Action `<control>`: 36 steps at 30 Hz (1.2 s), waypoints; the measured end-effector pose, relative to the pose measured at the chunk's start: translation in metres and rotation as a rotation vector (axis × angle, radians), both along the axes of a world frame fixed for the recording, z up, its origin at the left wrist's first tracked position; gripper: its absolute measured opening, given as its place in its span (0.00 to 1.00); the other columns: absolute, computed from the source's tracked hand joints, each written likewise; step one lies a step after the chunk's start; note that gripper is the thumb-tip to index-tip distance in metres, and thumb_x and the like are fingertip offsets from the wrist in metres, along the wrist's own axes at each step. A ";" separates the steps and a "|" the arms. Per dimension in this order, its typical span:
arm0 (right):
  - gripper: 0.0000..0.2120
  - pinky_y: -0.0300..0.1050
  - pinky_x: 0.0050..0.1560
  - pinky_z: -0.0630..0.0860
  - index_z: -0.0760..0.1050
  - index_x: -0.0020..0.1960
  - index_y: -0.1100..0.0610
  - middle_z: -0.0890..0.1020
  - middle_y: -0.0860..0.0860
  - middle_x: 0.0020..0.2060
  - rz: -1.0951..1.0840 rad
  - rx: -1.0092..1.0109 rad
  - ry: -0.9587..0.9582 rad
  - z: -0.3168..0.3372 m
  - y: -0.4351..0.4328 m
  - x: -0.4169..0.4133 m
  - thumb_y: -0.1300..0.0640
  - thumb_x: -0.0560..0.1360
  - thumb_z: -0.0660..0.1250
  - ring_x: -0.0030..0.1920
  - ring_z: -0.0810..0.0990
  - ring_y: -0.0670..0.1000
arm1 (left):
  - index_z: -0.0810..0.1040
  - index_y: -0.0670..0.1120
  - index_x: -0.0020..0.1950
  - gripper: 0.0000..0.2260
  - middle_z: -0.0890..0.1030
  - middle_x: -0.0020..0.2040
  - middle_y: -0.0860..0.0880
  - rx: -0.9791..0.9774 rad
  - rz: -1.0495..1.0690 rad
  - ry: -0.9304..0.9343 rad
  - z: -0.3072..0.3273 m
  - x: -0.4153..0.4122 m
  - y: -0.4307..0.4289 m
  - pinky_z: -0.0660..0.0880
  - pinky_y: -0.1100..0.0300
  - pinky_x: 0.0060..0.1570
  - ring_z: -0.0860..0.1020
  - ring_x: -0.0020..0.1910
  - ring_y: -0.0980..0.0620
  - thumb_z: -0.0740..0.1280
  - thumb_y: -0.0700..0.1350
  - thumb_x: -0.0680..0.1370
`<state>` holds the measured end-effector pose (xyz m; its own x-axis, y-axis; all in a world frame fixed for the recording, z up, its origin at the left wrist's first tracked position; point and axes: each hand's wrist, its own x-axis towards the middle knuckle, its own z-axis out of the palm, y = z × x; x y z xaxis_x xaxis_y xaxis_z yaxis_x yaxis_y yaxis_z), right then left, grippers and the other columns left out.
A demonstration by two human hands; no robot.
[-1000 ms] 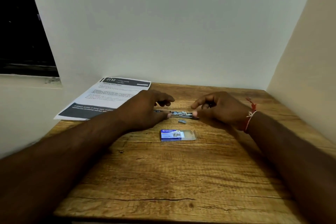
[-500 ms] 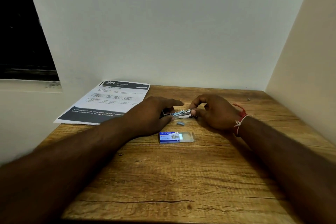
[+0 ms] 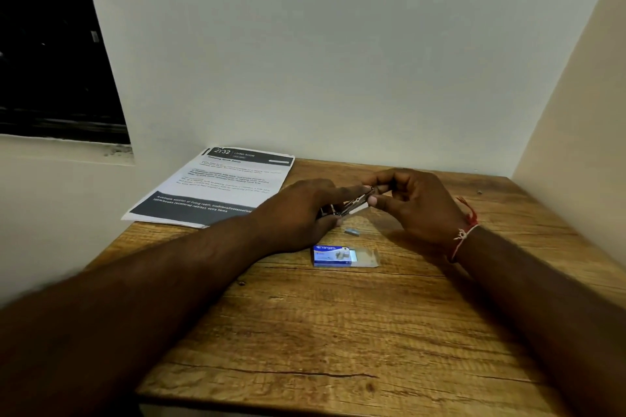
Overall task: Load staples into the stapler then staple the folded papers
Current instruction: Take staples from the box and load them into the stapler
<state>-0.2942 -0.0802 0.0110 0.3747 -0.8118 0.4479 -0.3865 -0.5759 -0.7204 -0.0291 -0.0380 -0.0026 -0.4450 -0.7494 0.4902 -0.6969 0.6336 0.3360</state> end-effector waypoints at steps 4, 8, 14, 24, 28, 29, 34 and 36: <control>0.15 0.64 0.59 0.83 0.86 0.64 0.44 0.91 0.42 0.48 -0.027 -0.010 0.051 -0.001 0.001 0.000 0.57 0.79 0.79 0.52 0.86 0.67 | 0.76 0.65 0.82 0.29 0.84 0.56 0.58 0.008 -0.003 0.013 0.004 -0.001 0.001 0.81 0.56 0.55 0.80 0.48 0.65 0.77 0.46 0.83; 0.12 0.45 0.40 0.75 0.88 0.59 0.42 0.90 0.41 0.45 -0.104 -0.052 0.072 -0.003 -0.001 -0.001 0.56 0.79 0.79 0.34 0.73 0.48 | 0.79 0.64 0.79 0.26 0.84 0.56 0.62 0.014 0.022 0.013 0.007 -0.002 0.004 0.83 0.57 0.56 0.82 0.48 0.66 0.78 0.47 0.82; 0.09 0.36 0.35 0.69 0.89 0.57 0.43 0.88 0.38 0.43 -0.089 -0.074 0.090 -0.002 0.001 0.001 0.56 0.79 0.79 0.32 0.69 0.42 | 0.81 0.61 0.66 0.16 0.85 0.57 0.61 -0.028 0.017 -0.046 0.012 -0.001 0.007 0.83 0.53 0.52 0.83 0.47 0.60 0.79 0.50 0.81; 0.08 0.29 0.37 0.70 0.89 0.56 0.46 0.89 0.45 0.47 -0.111 -0.047 0.096 0.000 0.003 0.008 0.57 0.80 0.78 0.33 0.75 0.37 | 0.80 0.54 0.54 0.13 0.84 0.47 0.57 -0.106 0.049 0.072 0.007 0.007 0.003 0.84 0.50 0.45 0.86 0.43 0.60 0.82 0.53 0.78; 0.08 0.27 0.35 0.69 0.89 0.55 0.47 0.86 0.33 0.38 -0.121 -0.033 0.093 0.000 0.003 0.006 0.58 0.80 0.78 0.31 0.75 0.36 | 0.83 0.54 0.49 0.08 0.86 0.43 0.56 -0.125 0.098 0.159 0.004 0.008 0.000 0.85 0.49 0.45 0.87 0.42 0.58 0.81 0.51 0.80; 0.07 0.28 0.34 0.68 0.88 0.55 0.47 0.83 0.30 0.33 -0.122 -0.032 0.096 0.001 0.003 0.007 0.58 0.81 0.77 0.30 0.74 0.37 | 0.83 0.54 0.49 0.08 0.86 0.43 0.56 -0.118 0.093 0.177 0.003 0.008 0.000 0.85 0.49 0.45 0.87 0.42 0.57 0.81 0.50 0.80; 0.07 0.31 0.33 0.67 0.88 0.53 0.43 0.84 0.30 0.38 -0.161 -0.026 0.153 0.002 0.002 0.005 0.55 0.80 0.79 0.30 0.72 0.39 | 0.90 0.54 0.56 0.06 0.89 0.47 0.56 -0.047 0.058 0.217 0.005 0.010 0.000 0.86 0.49 0.50 0.88 0.46 0.56 0.82 0.48 0.80; 0.06 0.33 0.34 0.66 0.89 0.53 0.45 0.84 0.30 0.38 -0.172 -0.012 0.171 0.001 0.002 0.003 0.55 0.79 0.79 0.29 0.73 0.39 | 0.92 0.52 0.54 0.05 0.89 0.47 0.56 -0.030 0.055 0.181 0.006 0.012 0.000 0.86 0.48 0.51 0.87 0.47 0.57 0.82 0.49 0.79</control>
<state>-0.2914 -0.0784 0.0117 0.3026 -0.8650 0.4003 -0.5952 -0.4995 -0.6295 -0.0168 -0.0380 0.0033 -0.3065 -0.7537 0.5813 -0.6605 0.6082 0.4403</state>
